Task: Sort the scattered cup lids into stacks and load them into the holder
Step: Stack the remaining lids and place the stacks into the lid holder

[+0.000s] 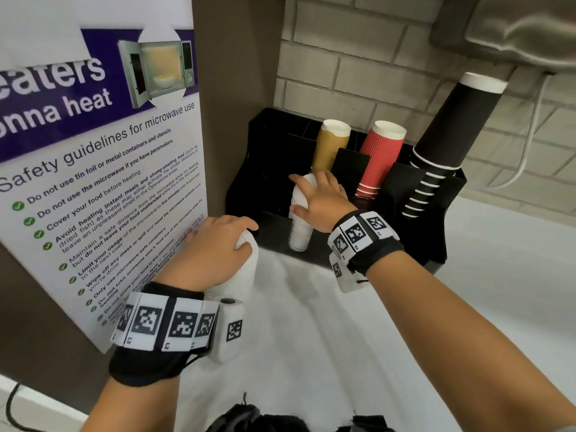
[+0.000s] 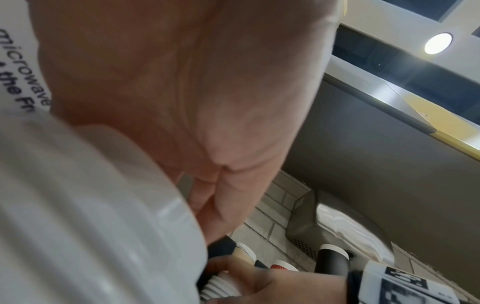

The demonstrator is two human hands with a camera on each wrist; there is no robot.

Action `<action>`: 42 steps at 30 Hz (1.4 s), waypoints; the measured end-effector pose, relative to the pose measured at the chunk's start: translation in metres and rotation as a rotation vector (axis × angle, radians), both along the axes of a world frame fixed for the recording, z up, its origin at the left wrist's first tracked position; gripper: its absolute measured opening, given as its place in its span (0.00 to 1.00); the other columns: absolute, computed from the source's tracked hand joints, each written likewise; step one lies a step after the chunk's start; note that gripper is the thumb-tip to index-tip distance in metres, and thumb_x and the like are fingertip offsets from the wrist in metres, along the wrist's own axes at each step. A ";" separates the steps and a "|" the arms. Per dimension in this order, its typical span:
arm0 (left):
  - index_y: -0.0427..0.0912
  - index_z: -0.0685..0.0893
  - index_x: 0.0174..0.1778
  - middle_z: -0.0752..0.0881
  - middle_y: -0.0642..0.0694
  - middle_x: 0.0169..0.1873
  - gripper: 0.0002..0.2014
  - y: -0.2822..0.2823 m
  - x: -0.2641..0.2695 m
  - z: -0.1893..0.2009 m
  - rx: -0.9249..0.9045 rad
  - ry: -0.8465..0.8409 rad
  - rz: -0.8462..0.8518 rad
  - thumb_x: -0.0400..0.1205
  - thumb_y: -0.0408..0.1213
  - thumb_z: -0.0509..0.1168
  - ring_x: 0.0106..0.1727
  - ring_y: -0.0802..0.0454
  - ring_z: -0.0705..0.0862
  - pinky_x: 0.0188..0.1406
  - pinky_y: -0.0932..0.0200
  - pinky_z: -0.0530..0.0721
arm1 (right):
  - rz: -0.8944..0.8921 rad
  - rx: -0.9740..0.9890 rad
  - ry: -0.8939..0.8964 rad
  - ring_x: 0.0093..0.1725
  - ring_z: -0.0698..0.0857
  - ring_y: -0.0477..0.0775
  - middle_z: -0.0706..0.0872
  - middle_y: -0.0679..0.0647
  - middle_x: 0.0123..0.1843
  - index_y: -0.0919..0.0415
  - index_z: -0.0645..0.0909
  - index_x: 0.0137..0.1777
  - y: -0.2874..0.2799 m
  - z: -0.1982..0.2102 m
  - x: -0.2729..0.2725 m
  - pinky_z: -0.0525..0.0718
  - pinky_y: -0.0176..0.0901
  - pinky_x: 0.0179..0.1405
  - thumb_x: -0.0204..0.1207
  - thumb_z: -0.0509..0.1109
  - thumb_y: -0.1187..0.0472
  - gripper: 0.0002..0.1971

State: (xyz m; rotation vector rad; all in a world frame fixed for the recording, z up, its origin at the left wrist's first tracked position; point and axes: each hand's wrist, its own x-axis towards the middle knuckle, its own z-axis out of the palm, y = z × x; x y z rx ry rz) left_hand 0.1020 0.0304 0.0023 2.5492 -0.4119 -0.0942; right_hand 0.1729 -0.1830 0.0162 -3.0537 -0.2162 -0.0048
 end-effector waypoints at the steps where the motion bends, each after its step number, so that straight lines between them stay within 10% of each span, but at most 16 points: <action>1: 0.55 0.73 0.75 0.73 0.51 0.75 0.20 0.000 0.000 0.000 0.001 -0.002 -0.001 0.86 0.38 0.58 0.77 0.46 0.65 0.77 0.40 0.64 | 0.000 -0.002 0.000 0.83 0.47 0.66 0.52 0.61 0.83 0.45 0.51 0.84 0.000 0.003 -0.001 0.52 0.66 0.80 0.82 0.60 0.45 0.33; 8: 0.56 0.70 0.78 0.67 0.50 0.78 0.33 0.000 0.003 -0.004 0.077 0.045 -0.005 0.77 0.56 0.70 0.79 0.46 0.59 0.77 0.41 0.64 | 0.123 0.366 -0.346 0.72 0.68 0.60 0.68 0.61 0.74 0.61 0.69 0.76 0.012 0.021 -0.031 0.69 0.46 0.71 0.78 0.64 0.63 0.25; 12: 0.65 0.66 0.75 0.63 0.48 0.76 0.40 0.003 0.003 -0.010 0.170 0.099 0.008 0.69 0.50 0.77 0.76 0.41 0.58 0.73 0.42 0.66 | 0.158 0.714 -0.121 0.59 0.75 0.49 0.75 0.56 0.63 0.61 0.74 0.70 0.017 0.004 -0.063 0.69 0.30 0.55 0.78 0.64 0.69 0.20; 18: 0.66 0.66 0.74 0.65 0.48 0.70 0.40 -0.007 0.003 -0.017 0.135 0.094 -0.025 0.69 0.44 0.78 0.68 0.41 0.65 0.60 0.50 0.70 | 0.080 0.898 0.319 0.63 0.79 0.47 0.75 0.51 0.69 0.47 0.66 0.76 0.019 -0.047 -0.097 0.78 0.31 0.56 0.77 0.72 0.60 0.29; 24: 0.60 0.66 0.75 0.66 0.48 0.67 0.43 -0.049 0.004 -0.020 -0.073 0.088 -0.174 0.66 0.46 0.81 0.70 0.43 0.67 0.67 0.46 0.74 | 0.027 1.078 0.206 0.64 0.82 0.47 0.80 0.49 0.66 0.45 0.66 0.75 -0.007 -0.047 -0.116 0.80 0.42 0.65 0.74 0.75 0.65 0.33; 33: 0.51 0.64 0.79 0.70 0.50 0.66 0.50 -0.123 -0.001 -0.041 -0.487 0.014 -0.224 0.63 0.45 0.84 0.64 0.57 0.69 0.61 0.60 0.69 | -0.185 1.134 0.035 0.60 0.84 0.47 0.80 0.49 0.65 0.38 0.69 0.68 -0.069 -0.043 -0.133 0.85 0.37 0.53 0.71 0.76 0.65 0.32; 42: 0.52 0.56 0.82 0.66 0.46 0.76 0.57 -0.132 -0.002 -0.042 -0.473 0.060 -0.285 0.61 0.40 0.86 0.75 0.50 0.65 0.74 0.51 0.69 | -0.128 1.049 -0.018 0.66 0.79 0.46 0.77 0.48 0.67 0.38 0.65 0.72 -0.084 -0.039 -0.143 0.80 0.29 0.56 0.69 0.78 0.66 0.37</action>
